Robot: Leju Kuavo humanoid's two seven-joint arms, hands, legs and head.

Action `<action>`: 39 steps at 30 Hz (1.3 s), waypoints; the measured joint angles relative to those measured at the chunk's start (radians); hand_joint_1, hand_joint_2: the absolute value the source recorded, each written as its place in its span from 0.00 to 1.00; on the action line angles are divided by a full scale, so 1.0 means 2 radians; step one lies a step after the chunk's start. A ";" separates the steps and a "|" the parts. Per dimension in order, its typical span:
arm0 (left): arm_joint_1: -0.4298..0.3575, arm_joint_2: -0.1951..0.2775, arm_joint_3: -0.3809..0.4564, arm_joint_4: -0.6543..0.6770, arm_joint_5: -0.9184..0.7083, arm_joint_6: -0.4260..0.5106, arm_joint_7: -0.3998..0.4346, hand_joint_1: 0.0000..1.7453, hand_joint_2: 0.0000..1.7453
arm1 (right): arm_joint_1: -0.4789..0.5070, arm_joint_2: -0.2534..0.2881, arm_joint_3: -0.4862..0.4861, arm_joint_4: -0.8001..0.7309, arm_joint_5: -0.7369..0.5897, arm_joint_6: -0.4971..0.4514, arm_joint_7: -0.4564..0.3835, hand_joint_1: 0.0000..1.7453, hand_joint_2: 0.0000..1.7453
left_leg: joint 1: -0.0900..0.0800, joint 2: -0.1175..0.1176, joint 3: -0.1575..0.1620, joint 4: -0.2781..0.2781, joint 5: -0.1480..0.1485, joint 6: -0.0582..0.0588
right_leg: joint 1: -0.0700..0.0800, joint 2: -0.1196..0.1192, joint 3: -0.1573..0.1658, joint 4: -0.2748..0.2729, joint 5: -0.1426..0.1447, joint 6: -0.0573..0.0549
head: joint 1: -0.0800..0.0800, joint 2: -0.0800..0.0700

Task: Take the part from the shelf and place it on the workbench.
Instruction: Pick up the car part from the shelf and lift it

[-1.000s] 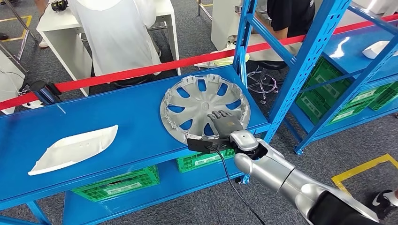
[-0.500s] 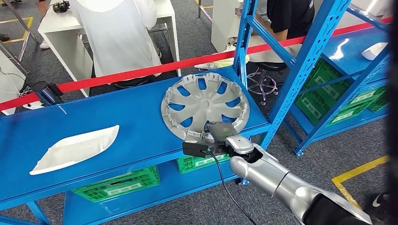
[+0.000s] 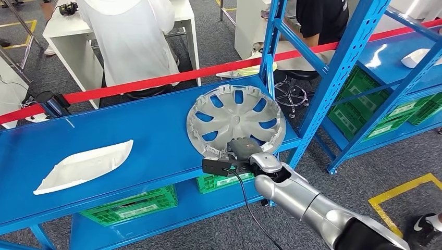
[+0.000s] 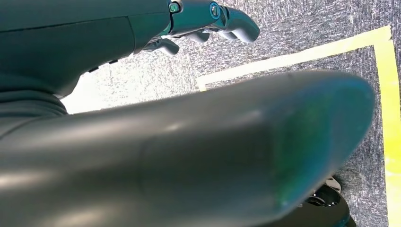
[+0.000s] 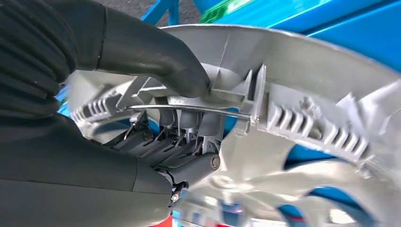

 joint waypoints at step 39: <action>-0.004 -0.001 0.005 0.000 -0.008 0.005 -0.008 0.00 1.00 | -0.174 0.103 0.035 -0.245 0.006 -0.109 0.159 1.00 1.00 | 0.000 -0.005 -0.005 -0.001 -0.001 -0.001 | 0.000 -0.003 -0.004 -0.001 -0.002 -0.002 | 0.000 0.000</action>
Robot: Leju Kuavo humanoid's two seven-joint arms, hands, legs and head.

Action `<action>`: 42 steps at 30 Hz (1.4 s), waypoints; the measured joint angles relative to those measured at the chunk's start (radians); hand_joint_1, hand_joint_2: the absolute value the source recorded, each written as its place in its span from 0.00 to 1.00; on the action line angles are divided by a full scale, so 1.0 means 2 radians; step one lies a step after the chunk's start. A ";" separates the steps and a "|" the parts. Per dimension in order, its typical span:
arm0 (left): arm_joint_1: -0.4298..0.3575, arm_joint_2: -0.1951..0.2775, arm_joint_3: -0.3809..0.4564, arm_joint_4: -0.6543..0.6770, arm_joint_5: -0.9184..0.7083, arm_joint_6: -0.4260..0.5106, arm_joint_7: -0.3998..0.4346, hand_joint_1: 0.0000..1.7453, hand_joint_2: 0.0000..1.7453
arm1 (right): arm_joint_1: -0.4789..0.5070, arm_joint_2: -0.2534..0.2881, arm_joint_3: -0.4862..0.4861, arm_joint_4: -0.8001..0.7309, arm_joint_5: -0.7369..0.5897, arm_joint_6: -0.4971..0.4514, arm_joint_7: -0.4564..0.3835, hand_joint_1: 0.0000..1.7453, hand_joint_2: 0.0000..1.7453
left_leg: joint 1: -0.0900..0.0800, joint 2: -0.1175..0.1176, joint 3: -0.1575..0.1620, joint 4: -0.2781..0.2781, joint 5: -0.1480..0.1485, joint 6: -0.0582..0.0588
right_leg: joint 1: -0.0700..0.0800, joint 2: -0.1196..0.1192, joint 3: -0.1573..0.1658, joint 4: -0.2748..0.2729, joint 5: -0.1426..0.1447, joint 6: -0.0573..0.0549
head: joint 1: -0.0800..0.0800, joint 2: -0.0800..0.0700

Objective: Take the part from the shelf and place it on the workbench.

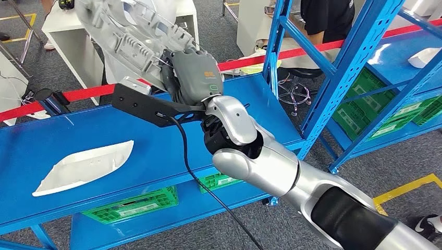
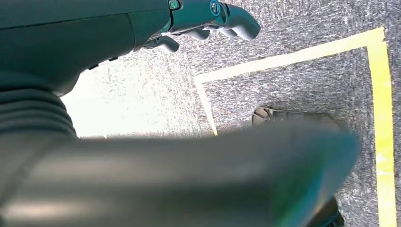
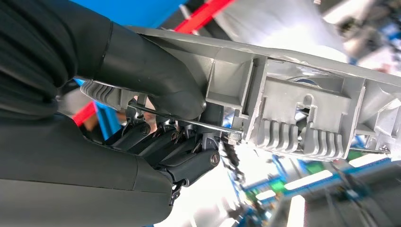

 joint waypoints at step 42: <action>0.000 0.008 0.015 0.000 0.006 -0.006 0.009 0.00 1.00 | 0.005 0.013 0.053 -0.041 0.010 0.013 0.000 1.00 1.00 | -0.002 0.001 0.001 0.001 -0.001 0.002 | -0.002 0.000 0.001 -0.001 0.000 0.002 | 0.000 0.000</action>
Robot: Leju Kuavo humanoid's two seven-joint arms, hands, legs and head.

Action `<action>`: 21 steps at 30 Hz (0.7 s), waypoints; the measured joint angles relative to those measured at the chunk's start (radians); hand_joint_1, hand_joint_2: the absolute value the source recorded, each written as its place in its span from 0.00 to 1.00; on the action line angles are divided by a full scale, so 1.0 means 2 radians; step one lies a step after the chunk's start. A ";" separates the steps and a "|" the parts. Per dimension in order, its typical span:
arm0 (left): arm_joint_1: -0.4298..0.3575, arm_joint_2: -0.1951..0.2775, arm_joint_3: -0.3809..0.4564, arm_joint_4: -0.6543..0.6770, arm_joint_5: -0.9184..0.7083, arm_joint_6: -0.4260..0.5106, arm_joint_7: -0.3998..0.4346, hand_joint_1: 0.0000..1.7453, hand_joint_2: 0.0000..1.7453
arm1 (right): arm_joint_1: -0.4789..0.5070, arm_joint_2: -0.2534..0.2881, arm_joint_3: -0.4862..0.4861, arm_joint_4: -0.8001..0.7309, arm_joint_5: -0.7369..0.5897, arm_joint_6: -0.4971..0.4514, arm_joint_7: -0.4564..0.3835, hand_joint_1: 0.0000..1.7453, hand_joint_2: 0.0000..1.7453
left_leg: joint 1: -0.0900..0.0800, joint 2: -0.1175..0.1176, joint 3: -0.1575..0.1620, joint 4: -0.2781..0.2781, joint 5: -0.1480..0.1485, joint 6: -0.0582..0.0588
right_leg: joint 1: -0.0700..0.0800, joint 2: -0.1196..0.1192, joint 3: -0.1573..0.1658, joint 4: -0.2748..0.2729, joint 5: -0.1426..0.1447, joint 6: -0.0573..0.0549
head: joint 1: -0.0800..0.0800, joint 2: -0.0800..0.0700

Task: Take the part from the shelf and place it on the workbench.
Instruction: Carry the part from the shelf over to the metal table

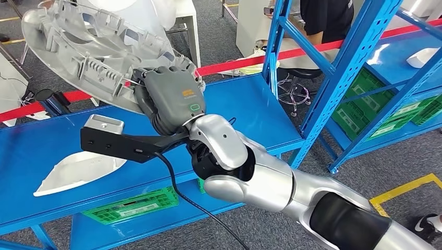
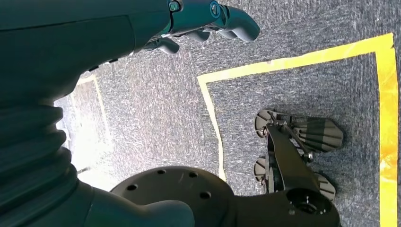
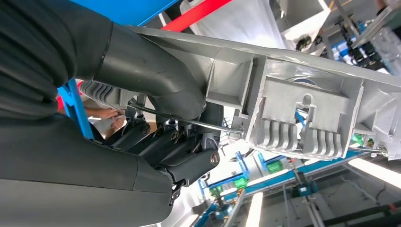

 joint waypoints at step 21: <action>0.001 0.002 0.014 0.000 0.012 -0.001 0.003 0.00 1.00 | 0.007 0.039 0.005 0.025 0.016 0.033 0.000 1.00 1.00 | 0.007 0.004 -0.009 0.009 0.001 -0.014 | 0.001 0.000 -0.008 0.008 0.005 -0.010 | 0.000 0.000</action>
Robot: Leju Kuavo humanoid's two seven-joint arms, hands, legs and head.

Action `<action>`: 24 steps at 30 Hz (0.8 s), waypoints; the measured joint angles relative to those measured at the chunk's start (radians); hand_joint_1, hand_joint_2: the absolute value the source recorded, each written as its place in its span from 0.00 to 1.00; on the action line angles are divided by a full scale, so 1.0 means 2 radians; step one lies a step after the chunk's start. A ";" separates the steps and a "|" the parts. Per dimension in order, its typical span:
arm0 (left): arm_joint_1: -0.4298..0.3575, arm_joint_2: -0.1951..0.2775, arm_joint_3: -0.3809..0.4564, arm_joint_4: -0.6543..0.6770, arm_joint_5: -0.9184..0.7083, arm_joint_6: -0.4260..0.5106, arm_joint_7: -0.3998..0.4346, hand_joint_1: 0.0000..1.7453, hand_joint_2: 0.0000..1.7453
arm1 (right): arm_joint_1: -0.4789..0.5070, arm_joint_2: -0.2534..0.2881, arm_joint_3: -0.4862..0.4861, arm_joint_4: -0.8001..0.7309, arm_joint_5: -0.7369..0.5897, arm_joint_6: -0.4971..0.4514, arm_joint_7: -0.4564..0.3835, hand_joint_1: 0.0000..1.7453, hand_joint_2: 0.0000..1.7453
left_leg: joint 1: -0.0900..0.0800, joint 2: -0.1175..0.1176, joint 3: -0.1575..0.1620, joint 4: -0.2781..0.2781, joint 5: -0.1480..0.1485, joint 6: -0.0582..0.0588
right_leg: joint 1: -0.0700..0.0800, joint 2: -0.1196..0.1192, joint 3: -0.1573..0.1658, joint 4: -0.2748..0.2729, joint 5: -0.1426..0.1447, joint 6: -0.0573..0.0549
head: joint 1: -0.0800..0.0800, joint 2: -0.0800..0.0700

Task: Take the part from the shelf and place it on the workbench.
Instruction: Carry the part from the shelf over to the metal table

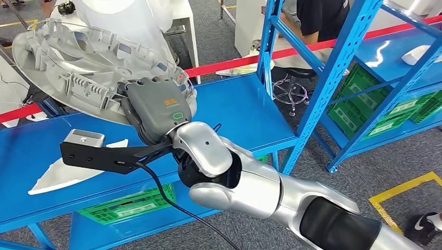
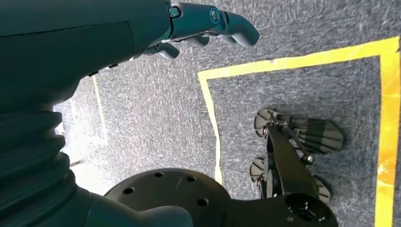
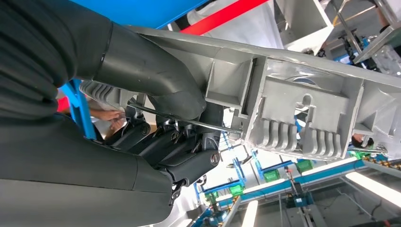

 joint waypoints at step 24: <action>-0.002 -0.004 0.004 0.000 0.001 0.009 0.010 0.00 1.00 | -0.002 0.009 0.001 0.005 -0.006 0.020 0.000 1.00 1.00 | 0.001 0.007 -0.020 -0.003 0.022 0.017 | 0.002 -0.003 -0.021 0.091 -0.029 0.012 | 0.002 0.000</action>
